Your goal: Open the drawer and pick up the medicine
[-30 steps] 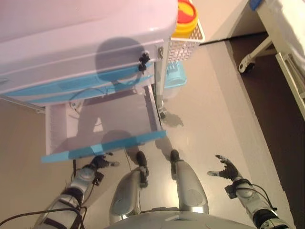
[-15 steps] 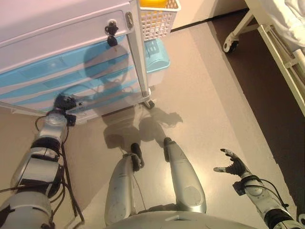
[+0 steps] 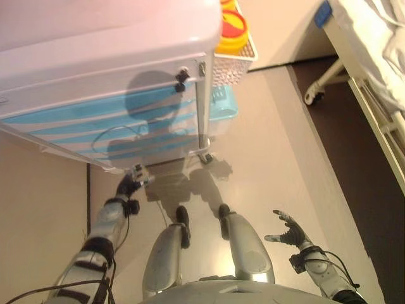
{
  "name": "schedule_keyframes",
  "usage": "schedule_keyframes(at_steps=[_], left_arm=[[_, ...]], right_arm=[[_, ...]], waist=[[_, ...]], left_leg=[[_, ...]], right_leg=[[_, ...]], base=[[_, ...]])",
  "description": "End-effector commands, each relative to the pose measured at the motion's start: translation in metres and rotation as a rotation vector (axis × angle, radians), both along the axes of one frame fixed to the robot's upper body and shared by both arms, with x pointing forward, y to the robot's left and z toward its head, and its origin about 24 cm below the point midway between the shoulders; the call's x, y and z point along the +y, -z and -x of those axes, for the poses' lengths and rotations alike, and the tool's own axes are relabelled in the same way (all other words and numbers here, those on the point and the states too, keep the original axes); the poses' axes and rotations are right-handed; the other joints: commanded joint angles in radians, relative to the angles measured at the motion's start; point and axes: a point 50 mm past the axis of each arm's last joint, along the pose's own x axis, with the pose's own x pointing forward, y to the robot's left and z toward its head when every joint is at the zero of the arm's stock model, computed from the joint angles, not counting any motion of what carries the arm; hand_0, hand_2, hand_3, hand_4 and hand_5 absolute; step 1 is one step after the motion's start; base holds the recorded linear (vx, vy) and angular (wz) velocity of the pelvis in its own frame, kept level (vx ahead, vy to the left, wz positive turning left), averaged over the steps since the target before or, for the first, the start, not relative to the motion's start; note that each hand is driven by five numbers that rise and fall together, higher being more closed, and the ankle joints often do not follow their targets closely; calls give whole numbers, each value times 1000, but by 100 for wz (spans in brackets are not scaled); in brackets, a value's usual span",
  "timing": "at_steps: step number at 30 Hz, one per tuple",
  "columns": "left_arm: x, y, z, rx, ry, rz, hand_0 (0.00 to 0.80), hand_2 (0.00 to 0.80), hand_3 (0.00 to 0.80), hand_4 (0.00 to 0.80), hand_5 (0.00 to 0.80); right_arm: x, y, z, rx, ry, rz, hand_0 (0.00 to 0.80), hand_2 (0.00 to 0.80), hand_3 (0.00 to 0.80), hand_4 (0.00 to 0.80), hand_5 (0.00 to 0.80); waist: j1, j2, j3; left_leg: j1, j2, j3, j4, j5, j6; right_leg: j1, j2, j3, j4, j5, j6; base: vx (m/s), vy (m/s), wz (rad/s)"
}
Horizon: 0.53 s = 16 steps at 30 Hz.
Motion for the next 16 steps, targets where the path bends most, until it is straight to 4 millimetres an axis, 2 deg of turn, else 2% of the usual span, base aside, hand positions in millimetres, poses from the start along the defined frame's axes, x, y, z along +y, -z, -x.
schedule_keyframes(at_steps=[1,5,6,8,12,16], left_arm=[[7,19,33,59,4,11,0,0,0,0,0],[9,49,84,256,-39,6,0,0,0,0,0],[9,52,88,278,-37,-2,0,0,0,0,0],[6,63,109,382,24,-41,0,0,0,0,0],[-1,73,126,455,30,37,0,0,0,0,0],[-10,78,130,473,-34,131,0,0,0,0,0]], right_arm=[[0,8,18,66,-13,-25,0,0,0,0,0],[6,24,33,178,35,-114,0,0,0,0,0],[6,26,34,188,42,-125,0,0,0,0,0],[9,34,40,244,101,-192,0,0,0,0,0],[11,38,39,280,111,-223,0,0,0,0,0],[11,39,32,282,152,-219,0,0,0,0,0]], waist=[[35,10,-118],[77,12,-169],[79,12,-171],[95,13,-194],[112,16,-215],[133,9,-226]], left_leg=[[100,-67,-1,-63,-85,32],[186,-59,-30,-171,-53,11],[194,-59,-32,-179,-51,10],[228,-54,-36,-227,-37,4],[270,-41,-23,-298,-12,-8],[285,-36,-10,-325,-2,-17]], right_leg=[[109,23,-25,-207,106,47],[209,33,-68,-296,113,43],[218,34,-71,-302,113,43],[253,37,-90,-336,117,43],[299,39,-118,-397,134,51],[325,37,-142,-450,157,55]], base=[[38,-123,35],[-20,-114,32],[-65,-87,33],[-92,-80,19],[-79,-44,19],[-103,-46,15]])
